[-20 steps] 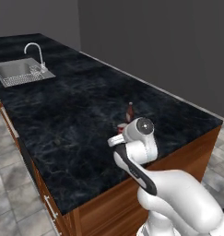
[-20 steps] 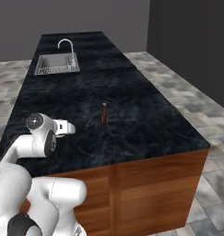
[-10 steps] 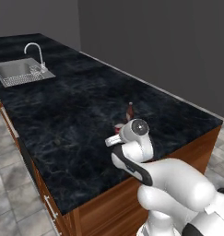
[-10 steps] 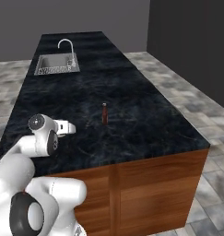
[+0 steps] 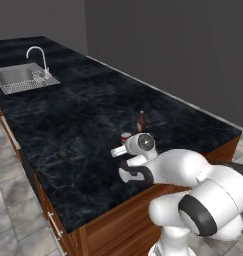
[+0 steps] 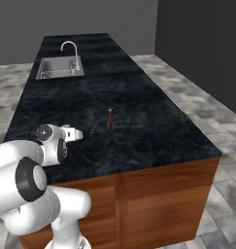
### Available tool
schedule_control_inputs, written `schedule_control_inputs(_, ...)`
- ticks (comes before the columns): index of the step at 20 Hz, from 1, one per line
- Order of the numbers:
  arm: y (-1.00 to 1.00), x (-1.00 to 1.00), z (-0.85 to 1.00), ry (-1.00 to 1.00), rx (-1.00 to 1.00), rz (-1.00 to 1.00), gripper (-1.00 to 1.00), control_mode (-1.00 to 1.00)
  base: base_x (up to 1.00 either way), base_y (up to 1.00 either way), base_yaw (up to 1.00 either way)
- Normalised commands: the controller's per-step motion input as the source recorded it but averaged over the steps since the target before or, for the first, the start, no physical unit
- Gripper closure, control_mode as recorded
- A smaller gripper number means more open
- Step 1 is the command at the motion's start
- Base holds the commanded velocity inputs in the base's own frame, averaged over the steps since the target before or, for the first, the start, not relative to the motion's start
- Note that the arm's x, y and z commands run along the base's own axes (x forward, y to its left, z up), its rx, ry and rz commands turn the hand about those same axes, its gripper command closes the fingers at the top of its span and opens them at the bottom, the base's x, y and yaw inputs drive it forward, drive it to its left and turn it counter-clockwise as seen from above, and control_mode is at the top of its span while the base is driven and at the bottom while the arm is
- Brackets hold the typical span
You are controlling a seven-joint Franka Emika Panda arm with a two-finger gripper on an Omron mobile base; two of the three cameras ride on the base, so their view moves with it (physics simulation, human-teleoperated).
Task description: Restock the canned food cabinet by taking the new fresh canned food from the counter and placing it in the cabinet. Then, take the old canned food from the cabinet and place it on the counter.
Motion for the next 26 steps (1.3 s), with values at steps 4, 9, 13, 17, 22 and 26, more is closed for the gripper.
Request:
schedule_control_inputs(4, 0.0, 0.31, -0.04, 0.0, 0.0, 0.0, 1.0, -1.0, 0.0, 0.0, 0.0)
schedule_control_inputs(9, 0.0, 0.12, -0.03, 0.0, 0.0, 0.0, -1.0, -1.0, 0.0, 0.0, 0.0)
schedule_control_inputs(13, 0.0, 0.01, 0.13, 0.0, 0.01, 0.0, -1.0, -1.0, 0.0, 0.0, 0.0)
schedule_control_inputs(17, 0.0, 0.0, 0.53, 0.0, 0.02, -0.02, -1.0, -1.0, 0.0, 0.0, 0.0)
schedule_control_inputs(22, 0.0, 0.0, 0.98, 0.0, 0.0, -0.04, -1.0, -1.0, 0.0, 0.0, 0.0)
schedule_control_inputs(26, 0.0, -0.18, 1.0, 0.0, 0.0, -0.02, -1.0, -1.0, 0.0, 0.0, 0.0)
